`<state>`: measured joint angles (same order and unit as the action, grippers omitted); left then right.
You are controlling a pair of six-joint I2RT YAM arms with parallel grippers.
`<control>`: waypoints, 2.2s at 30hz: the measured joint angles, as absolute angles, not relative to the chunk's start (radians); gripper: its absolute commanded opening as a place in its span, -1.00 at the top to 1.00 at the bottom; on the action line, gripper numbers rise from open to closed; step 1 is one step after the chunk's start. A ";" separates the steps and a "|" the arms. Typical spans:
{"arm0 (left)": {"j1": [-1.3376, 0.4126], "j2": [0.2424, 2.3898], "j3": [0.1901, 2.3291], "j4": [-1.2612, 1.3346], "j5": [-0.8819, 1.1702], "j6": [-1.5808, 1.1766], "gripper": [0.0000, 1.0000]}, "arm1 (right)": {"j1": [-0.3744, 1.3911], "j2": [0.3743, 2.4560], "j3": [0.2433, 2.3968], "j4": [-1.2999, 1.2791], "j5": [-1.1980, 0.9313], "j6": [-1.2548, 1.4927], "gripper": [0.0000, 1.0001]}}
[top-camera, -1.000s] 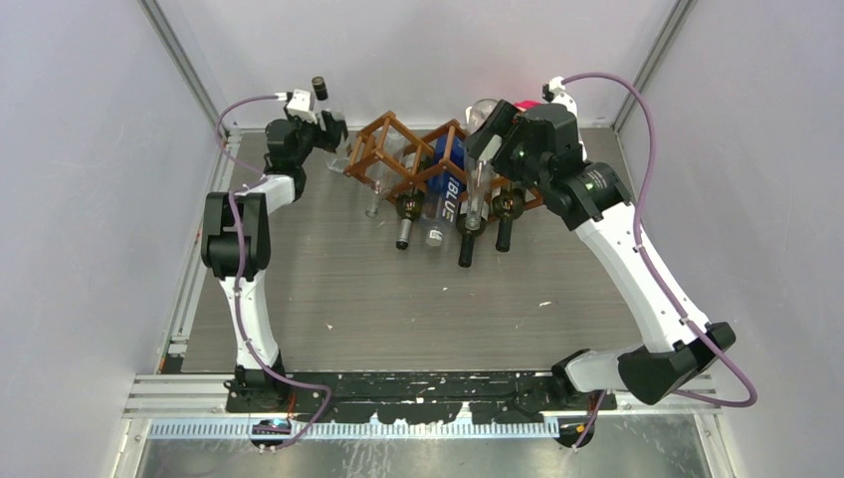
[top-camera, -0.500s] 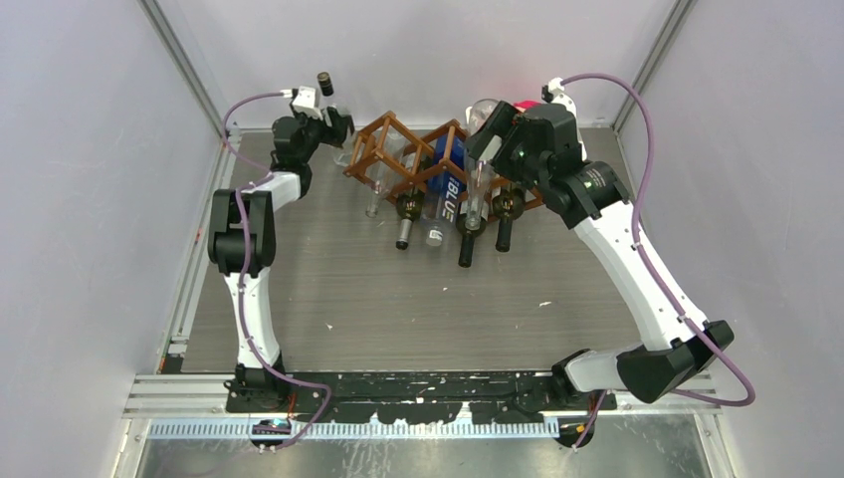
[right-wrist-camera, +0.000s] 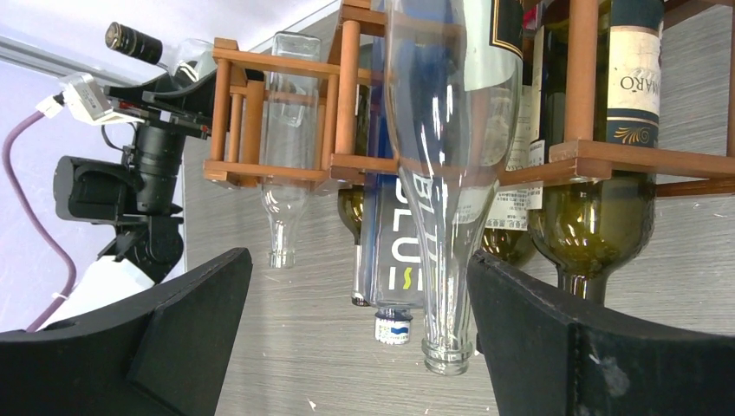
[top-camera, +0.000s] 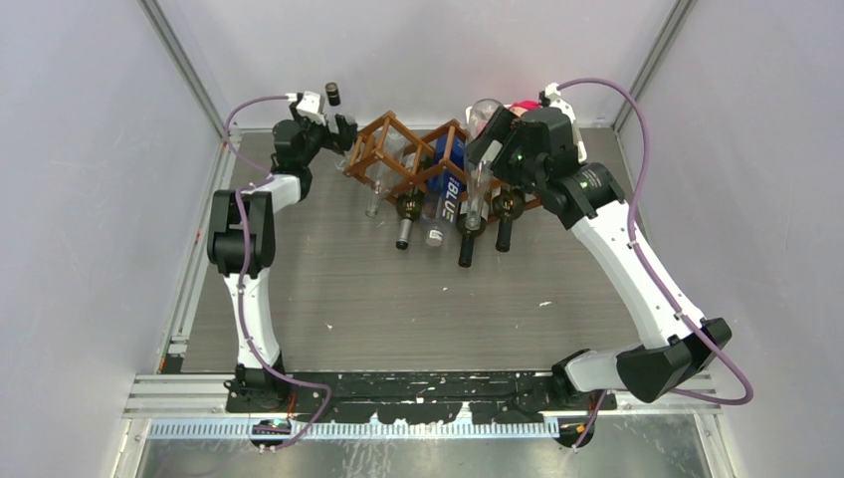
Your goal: Take the wine bottle off the wine rack
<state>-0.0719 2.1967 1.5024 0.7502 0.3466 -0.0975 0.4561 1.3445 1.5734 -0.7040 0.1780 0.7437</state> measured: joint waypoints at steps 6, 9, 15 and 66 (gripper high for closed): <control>-0.072 2.111 1.463 0.653 0.360 -0.011 -0.99 | 0.456 1.348 1.575 -0.726 0.181 0.744 -1.00; -0.067 2.023 1.433 0.576 0.366 0.031 -0.99 | 0.456 1.373 1.598 -0.761 0.181 0.745 -1.00; -0.041 1.851 1.435 0.320 0.373 0.094 -0.99 | 0.447 1.455 1.645 -0.823 0.169 0.748 -1.00; -0.024 1.538 1.713 -0.889 0.721 0.117 -0.99 | 0.471 1.522 1.338 -0.579 0.103 0.797 0.97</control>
<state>-0.0242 1.5383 1.7130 -0.8886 0.7212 0.1173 0.4706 1.5223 1.3384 -0.5793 0.1028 0.7975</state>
